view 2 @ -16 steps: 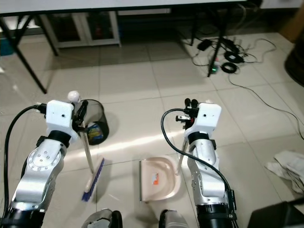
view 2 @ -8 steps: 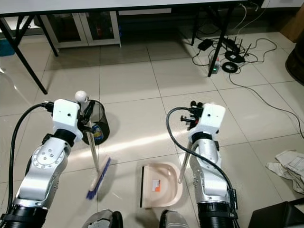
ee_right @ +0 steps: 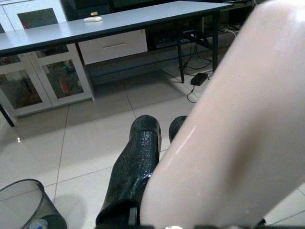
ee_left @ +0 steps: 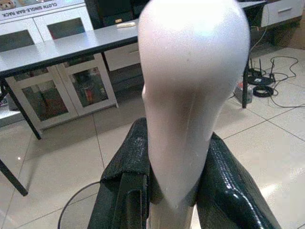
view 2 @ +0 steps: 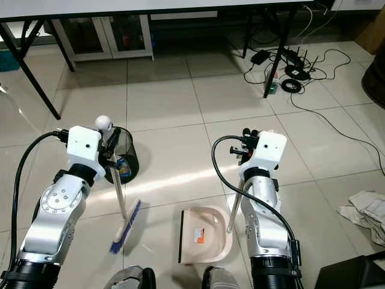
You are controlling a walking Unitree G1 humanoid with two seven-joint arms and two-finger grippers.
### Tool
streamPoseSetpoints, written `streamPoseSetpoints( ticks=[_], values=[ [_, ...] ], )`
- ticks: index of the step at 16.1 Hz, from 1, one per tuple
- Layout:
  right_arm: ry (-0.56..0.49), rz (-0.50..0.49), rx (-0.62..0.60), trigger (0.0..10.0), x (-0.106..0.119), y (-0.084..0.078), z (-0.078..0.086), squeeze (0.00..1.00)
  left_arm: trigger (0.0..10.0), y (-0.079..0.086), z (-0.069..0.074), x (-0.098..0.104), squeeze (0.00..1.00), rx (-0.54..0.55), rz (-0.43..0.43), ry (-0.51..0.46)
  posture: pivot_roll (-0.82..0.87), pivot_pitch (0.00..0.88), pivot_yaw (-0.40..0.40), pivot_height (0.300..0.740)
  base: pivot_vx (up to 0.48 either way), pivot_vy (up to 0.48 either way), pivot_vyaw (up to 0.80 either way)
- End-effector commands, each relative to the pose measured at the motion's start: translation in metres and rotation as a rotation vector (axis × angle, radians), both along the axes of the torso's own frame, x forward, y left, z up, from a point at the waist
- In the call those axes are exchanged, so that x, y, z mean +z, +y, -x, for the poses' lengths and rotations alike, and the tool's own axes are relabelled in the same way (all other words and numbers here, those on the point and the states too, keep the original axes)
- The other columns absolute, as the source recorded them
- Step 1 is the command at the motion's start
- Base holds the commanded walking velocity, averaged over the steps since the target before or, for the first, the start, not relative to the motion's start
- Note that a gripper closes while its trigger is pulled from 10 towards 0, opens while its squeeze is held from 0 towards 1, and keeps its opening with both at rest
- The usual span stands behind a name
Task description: Sweep floor
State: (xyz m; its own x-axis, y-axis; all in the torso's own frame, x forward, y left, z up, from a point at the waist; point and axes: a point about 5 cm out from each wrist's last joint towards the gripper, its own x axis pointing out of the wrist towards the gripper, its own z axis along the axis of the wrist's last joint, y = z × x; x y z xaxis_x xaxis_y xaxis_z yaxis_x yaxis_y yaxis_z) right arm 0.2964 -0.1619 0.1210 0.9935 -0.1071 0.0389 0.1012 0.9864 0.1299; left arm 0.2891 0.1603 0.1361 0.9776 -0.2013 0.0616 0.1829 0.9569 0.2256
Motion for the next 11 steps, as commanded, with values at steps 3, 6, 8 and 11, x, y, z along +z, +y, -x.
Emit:
streamPoseSetpoints(
  ticks=[3,6,8,11],
  values=[
    [-0.037,-0.006,0.002,10.0,0.0108,0.0004,-0.0022,0.0,10.0,-0.0018,-0.0003,0.0078,0.0,-0.014,0.0,-0.041,0.02,0.089,0.044,0.74,-0.165,0.0,0.0],
    [-0.038,-0.005,0.005,10.0,0.011,0.0002,-0.0027,0.0,10.0,-0.0024,-0.0004,0.0079,0.0,-0.015,0.001,-0.041,0.02,0.086,0.042,0.74,-0.247,0.0,0.0],
    [-0.038,-0.005,0.006,10.0,0.0114,0.0003,-0.003,0.0,10.0,-0.0024,-0.0006,0.0084,0.0,-0.015,0.001,-0.043,0.02,0.085,0.043,0.74,-0.247,0.0,0.0],
    [-0.039,-0.004,0.005,10.0,0.0115,-0.0001,-0.0035,0.0,10.0,-0.0022,-0.001,0.0087,0.0,-0.014,0.001,-0.045,0.02,0.083,0.042,0.74,-0.165,0.0,0.0]
  ],
)
